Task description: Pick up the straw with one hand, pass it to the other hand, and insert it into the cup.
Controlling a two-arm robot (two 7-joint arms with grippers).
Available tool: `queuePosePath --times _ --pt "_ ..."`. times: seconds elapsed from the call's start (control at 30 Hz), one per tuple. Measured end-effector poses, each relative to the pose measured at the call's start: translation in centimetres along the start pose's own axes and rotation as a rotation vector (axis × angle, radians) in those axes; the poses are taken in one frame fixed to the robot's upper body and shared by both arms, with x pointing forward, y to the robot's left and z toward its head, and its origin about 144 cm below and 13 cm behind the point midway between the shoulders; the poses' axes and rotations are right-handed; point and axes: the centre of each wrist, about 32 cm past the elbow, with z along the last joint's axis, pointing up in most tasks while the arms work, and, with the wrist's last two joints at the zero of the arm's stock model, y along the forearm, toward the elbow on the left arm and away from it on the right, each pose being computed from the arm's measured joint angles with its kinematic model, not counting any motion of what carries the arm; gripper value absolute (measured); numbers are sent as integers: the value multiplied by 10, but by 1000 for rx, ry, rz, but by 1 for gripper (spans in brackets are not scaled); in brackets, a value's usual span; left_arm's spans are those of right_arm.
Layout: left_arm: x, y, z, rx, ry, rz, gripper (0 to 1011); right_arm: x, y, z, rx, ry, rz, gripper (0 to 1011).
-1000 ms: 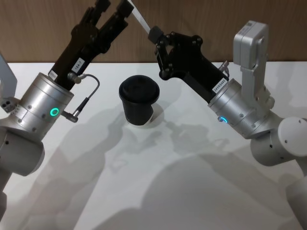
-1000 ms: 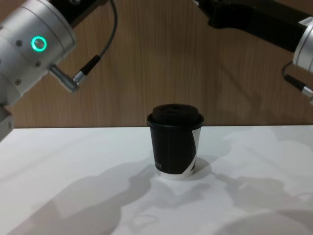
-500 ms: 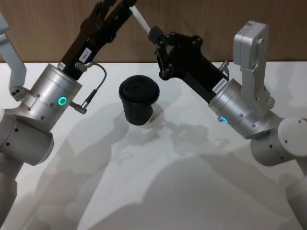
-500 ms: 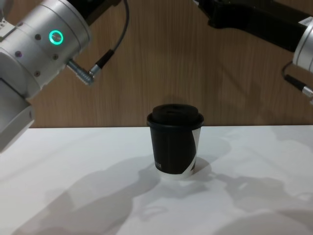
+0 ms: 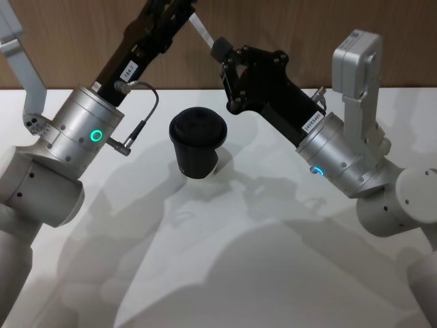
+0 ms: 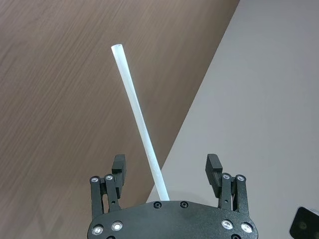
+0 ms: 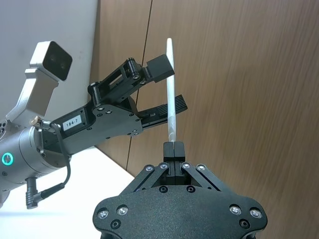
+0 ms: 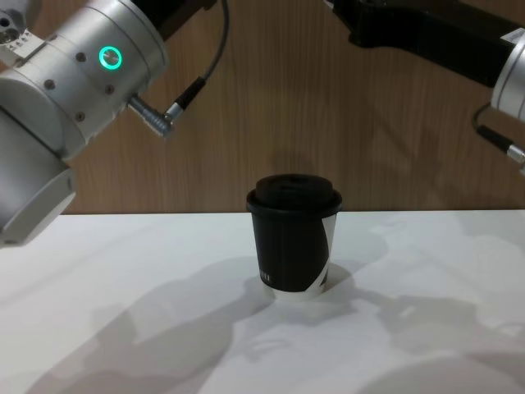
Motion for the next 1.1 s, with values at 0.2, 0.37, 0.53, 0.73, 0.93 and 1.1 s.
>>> queuePosePath --times 0.2,0.37,0.53,0.73,0.93,1.1 --pt "1 -3 0 6 2 -3 1003 0 0 0 0 0 0 0" --pt "2 -5 -1 10 3 -3 968 0 0 0 0 0 0 0" --pt "3 -7 -1 13 3 -2 857 0 0 0 0 0 0 0" --pt "4 -9 -1 8 4 -1 700 0 0 0 0 0 0 1" --pt "5 -9 -1 1 1 -3 502 0 0 0 0 0 0 1" --pt "6 -9 -1 -5 -1 -7 329 0 0 0 0 0 0 0"
